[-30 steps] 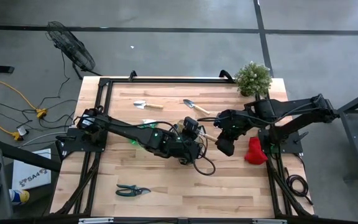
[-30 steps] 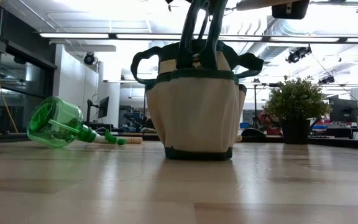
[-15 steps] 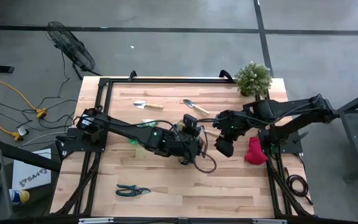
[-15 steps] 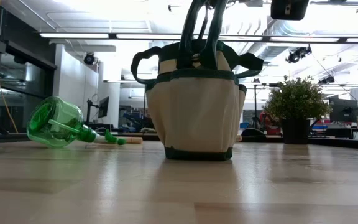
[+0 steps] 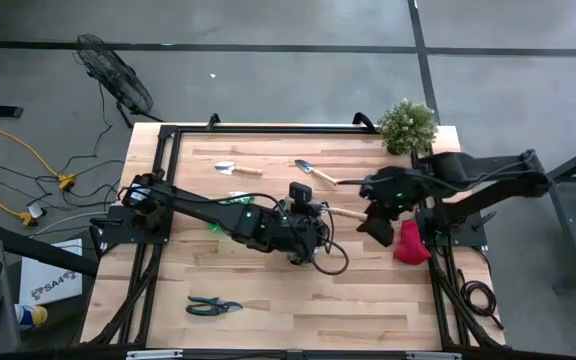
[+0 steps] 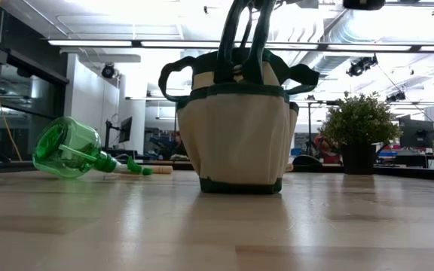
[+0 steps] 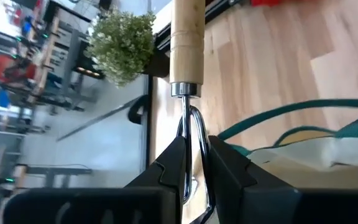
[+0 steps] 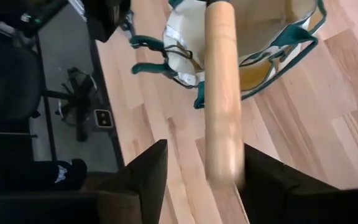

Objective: Pick & Place Garden tools in Gardening bag
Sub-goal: Put the brown hand rake into the white gardening bag

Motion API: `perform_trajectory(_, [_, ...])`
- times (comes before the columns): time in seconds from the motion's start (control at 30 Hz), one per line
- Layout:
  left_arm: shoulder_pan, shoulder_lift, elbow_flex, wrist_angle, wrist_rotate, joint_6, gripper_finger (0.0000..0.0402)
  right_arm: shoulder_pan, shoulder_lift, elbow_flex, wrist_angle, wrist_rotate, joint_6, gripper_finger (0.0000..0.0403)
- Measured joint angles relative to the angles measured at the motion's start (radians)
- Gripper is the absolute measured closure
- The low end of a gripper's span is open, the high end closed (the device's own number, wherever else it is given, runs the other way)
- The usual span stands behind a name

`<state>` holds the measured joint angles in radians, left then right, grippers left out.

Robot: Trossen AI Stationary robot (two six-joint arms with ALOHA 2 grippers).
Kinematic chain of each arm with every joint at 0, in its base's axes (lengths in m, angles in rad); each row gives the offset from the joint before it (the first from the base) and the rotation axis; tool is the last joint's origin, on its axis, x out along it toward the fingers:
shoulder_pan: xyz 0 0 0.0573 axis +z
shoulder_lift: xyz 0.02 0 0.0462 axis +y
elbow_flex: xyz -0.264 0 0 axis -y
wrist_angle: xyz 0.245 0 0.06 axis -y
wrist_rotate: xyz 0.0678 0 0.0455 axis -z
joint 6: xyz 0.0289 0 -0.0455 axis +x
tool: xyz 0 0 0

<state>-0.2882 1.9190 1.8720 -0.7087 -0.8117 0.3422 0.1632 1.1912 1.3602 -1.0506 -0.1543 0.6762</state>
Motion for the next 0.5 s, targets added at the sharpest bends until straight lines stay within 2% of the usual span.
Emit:
perform_trajectory(0.17, [0.008,-0.014,-0.003,-0.005,0.048,-0.109,0.0356,0.001,-0.099,0.000,-0.053,0.030,-0.019,0.0240])
perform_trajectory(0.3, [0.022,-0.034,-0.003,0.005,0.135,-0.202,0.0356,0.002,-0.179,0.000,-0.068,0.086,-0.054,0.0240])
perform_trajectory(0.5, [0.048,-0.048,-0.004,0.121,0.201,-0.264,0.0356,0.038,-0.276,0.001,-0.055,0.264,-0.131,0.0240])
